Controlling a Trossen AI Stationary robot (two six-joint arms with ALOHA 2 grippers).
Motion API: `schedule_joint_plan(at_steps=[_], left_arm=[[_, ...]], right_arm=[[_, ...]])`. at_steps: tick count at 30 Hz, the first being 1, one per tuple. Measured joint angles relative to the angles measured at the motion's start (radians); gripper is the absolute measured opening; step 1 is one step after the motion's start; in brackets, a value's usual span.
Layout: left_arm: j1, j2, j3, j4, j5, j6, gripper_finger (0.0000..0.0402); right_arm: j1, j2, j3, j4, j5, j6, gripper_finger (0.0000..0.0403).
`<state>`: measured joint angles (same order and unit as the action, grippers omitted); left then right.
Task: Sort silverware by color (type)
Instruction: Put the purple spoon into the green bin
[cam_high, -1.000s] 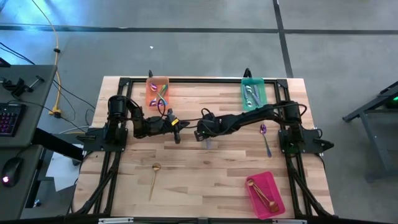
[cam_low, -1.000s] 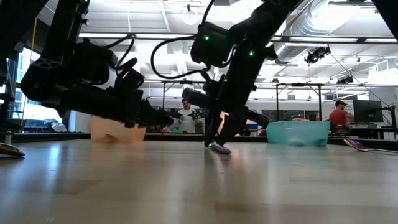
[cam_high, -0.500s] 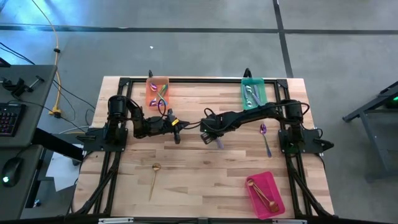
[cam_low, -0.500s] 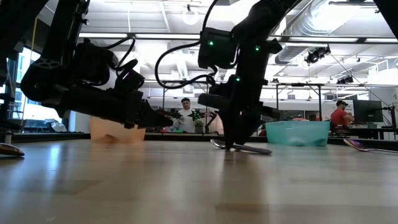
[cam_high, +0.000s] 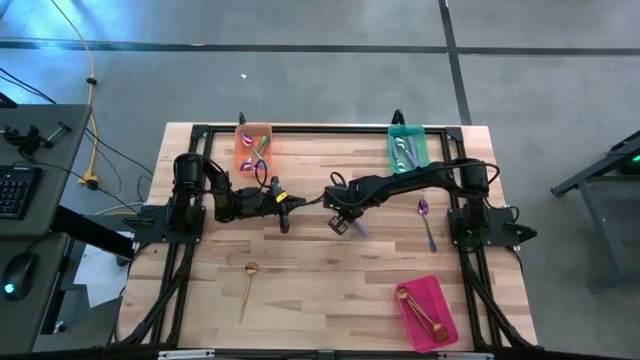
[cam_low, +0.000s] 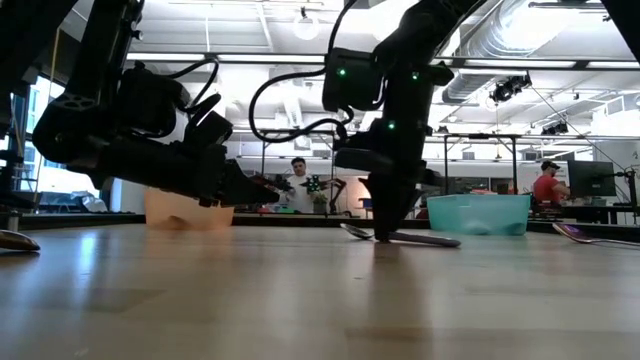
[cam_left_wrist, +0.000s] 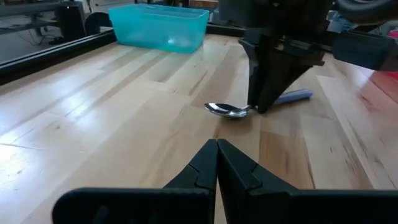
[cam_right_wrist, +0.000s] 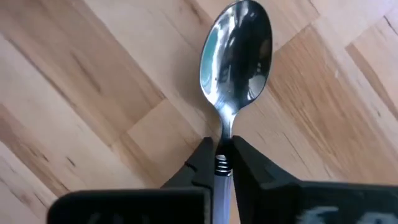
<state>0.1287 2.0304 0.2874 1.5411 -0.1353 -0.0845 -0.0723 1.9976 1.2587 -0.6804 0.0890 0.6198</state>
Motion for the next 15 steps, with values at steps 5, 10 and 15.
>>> schedule_joint_plan(at_steps=[5,10,15], left_arm=[[0.0,0.0,0.0,0.0,0.0,0.0,0.0],[0.0,0.0,0.0,0.001,-0.001,0.0,0.0],[0.0,0.0,0.0,-0.001,-0.001,0.0,0.0]], right_arm=[[-0.01,-0.015,0.013,-0.024,-0.01,-0.009,0.0016],[-0.026,-0.053,0.054,-0.095,-0.011,-0.042,0.0008],[-0.065,-0.112,0.077,-0.188,-0.003,-0.042,0.0005]])
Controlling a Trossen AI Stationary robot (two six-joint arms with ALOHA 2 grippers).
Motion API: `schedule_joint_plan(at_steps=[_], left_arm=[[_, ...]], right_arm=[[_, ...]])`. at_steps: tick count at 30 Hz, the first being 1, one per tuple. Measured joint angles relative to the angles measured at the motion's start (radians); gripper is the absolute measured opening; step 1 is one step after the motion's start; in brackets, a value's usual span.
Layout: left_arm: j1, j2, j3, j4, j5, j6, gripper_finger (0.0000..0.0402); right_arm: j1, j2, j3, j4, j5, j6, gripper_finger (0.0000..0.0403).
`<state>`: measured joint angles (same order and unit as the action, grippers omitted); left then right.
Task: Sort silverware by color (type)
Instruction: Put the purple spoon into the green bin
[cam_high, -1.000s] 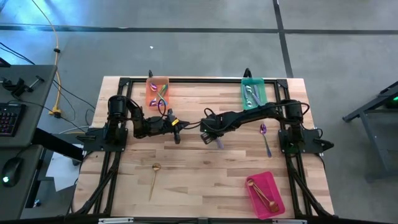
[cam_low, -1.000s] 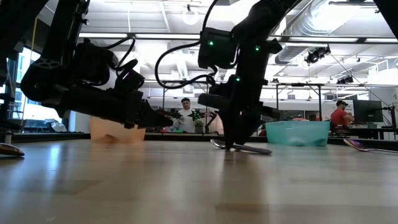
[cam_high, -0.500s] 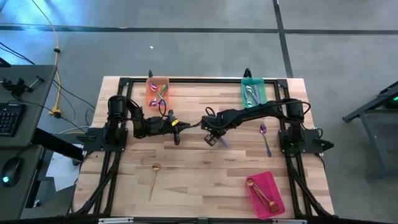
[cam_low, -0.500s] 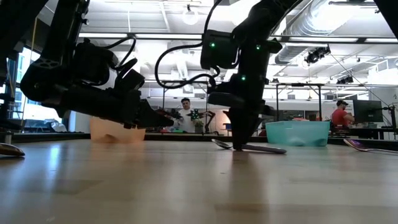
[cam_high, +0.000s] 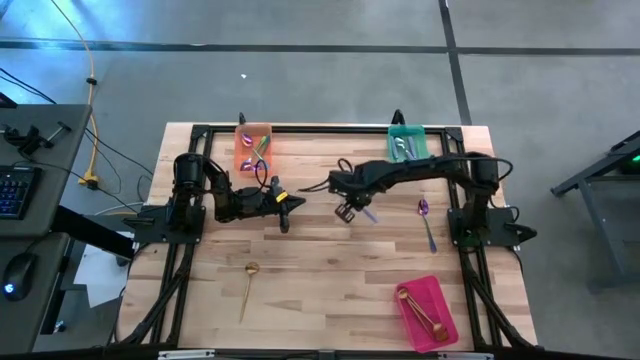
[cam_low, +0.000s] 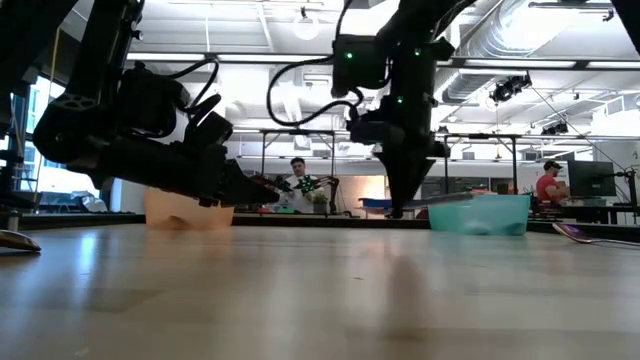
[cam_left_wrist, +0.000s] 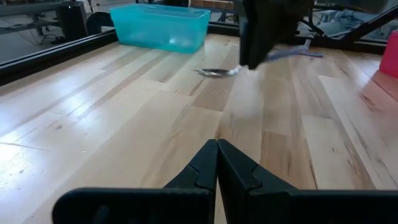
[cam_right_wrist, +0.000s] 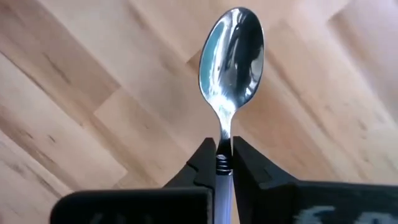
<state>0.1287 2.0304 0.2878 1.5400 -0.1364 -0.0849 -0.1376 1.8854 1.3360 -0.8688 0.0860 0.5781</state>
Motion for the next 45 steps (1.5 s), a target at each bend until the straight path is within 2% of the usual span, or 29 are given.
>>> schedule_joint_plan(at_steps=[4,7,13,15,18,24,28,32,35,40,45], left_arm=[[0.0,0.0,-0.001,-0.001,0.0,0.0,0.0],[0.0,0.0,-0.003,-0.002,0.0,0.0,0.0],[0.0,0.0,-0.003,-0.002,0.0,0.0,0.0],[0.0,0.0,-0.002,-0.002,0.0,0.0,0.0],[0.0,0.0,-0.002,-0.002,-0.001,0.0,0.0],[0.002,0.0,-0.002,-0.002,-0.001,0.009,0.0],[0.002,0.0,-0.002,-0.002,-0.002,0.009,0.0],[0.002,0.0,-0.002,-0.002,-0.002,0.01,0.0],[0.002,0.0,-0.002,-0.002,-0.002,0.01,0.0],[0.002,0.0,-0.002,-0.004,-0.002,0.01,0.0],[0.002,0.0,-0.002,-0.009,-0.002,0.01,0.0]], right_arm=[[-0.05,-0.083,0.003,-0.069,0.025,-0.007,0.0003],[-0.107,-0.161,0.003,-0.161,0.095,-0.027,0.0003],[-0.29,-0.309,-0.003,-0.3,0.229,-0.096,0.0003],[-0.353,-0.331,-0.023,-0.284,0.222,-0.148,0.0002],[-0.393,-0.334,-0.067,-0.197,0.151,-0.242,0.0001],[-0.357,-0.328,-0.109,-0.08,0.07,-0.279,0.0013],[-0.292,-0.328,-0.109,-0.079,0.065,-0.247,0.0061],[-0.218,-0.307,-0.109,-0.068,0.072,-0.281,0.0106],[-0.151,-0.255,-0.109,-0.089,0.121,-0.389,0.0118],[-0.051,-0.134,-0.109,-0.146,0.266,-0.6,0.0119],[-0.024,-0.028,-0.109,-0.157,0.392,-0.702,0.0119]])
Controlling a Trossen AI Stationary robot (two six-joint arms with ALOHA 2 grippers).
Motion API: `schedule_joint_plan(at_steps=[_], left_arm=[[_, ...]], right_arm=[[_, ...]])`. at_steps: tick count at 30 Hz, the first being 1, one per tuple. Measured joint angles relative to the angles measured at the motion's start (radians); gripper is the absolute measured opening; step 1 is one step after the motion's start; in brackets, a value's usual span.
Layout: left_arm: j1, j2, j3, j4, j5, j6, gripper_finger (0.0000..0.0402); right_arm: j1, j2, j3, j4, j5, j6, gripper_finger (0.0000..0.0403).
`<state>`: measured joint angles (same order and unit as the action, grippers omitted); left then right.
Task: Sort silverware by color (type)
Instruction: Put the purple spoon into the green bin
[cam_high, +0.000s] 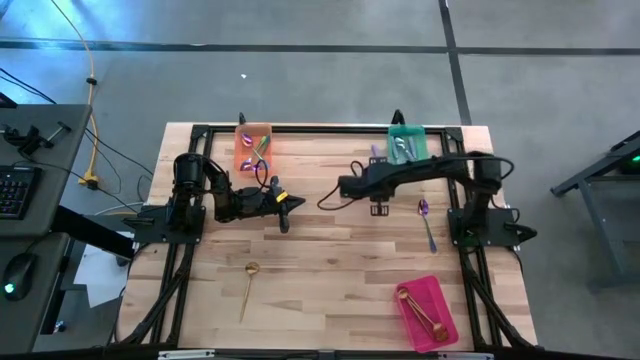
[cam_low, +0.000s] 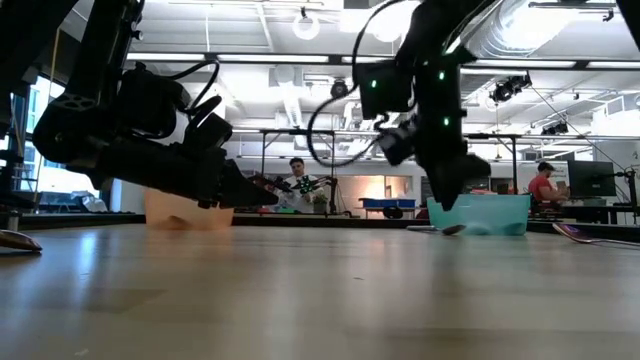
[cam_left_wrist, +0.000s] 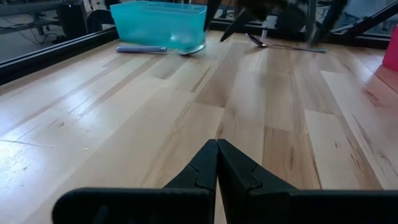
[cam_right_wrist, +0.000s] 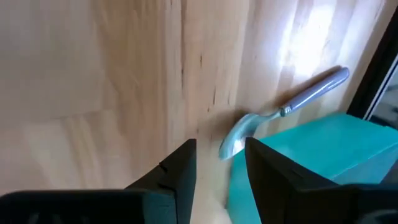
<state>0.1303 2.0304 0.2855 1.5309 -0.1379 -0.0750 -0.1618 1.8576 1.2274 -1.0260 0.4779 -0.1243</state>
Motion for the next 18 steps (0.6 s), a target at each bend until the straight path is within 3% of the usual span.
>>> schedule_joint_plan(at_steps=[6,18], left_arm=[[-0.001,0.0,0.0,-0.005,0.001,-0.001,0.0],[0.0,0.0,0.0,-0.016,0.005,0.0,0.0]], right_arm=[[-0.037,0.055,0.0,0.011,0.041,-0.007,0.0119],[-0.06,0.056,-0.002,0.008,-0.017,-0.008,0.0119]])
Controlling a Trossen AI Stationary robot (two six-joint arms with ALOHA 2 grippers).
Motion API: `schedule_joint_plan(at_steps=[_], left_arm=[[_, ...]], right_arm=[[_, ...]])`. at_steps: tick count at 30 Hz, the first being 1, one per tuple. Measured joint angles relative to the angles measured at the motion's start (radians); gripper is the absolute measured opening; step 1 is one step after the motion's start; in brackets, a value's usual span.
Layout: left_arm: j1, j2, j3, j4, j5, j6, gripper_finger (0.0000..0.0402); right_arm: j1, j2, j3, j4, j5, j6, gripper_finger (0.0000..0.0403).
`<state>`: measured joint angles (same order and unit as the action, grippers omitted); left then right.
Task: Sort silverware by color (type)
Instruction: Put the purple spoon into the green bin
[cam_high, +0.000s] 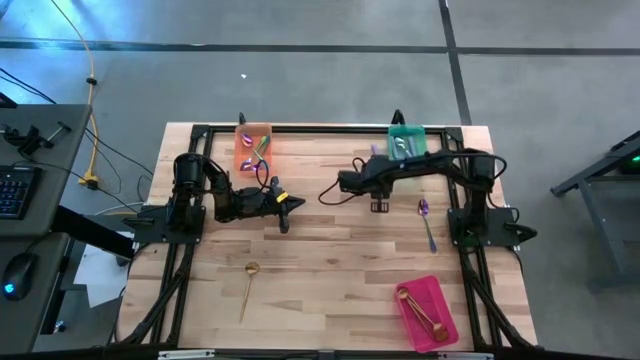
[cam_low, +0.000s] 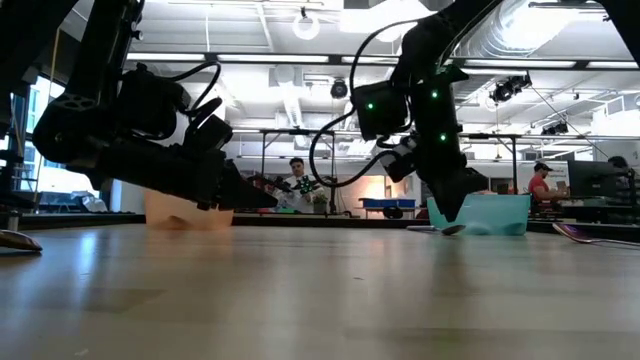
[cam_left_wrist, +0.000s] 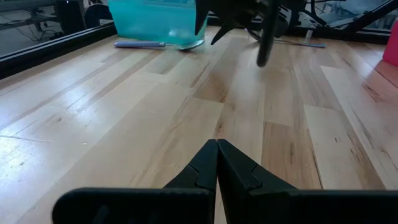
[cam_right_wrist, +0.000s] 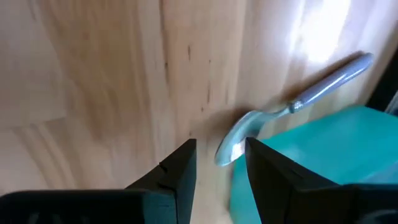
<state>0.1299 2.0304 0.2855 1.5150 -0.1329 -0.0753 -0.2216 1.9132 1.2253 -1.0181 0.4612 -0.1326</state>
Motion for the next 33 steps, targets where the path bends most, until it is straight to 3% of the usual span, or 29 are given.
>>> schedule_joint_plan(at_steps=[11,21,33], left_arm=[[0.0,0.0,0.0,-0.002,0.0,0.0,0.0],[0.0,0.0,0.0,-0.002,0.0,0.0,0.0],[0.0,0.0,0.0,-0.002,0.0,0.0,0.0]], right_arm=[[-0.001,-0.002,-0.159,0.103,0.088,0.005,0.0115],[-0.001,-0.004,-0.178,0.159,0.096,-0.015,0.0064],[0.017,-0.009,-0.176,0.184,0.105,0.051,0.011]])
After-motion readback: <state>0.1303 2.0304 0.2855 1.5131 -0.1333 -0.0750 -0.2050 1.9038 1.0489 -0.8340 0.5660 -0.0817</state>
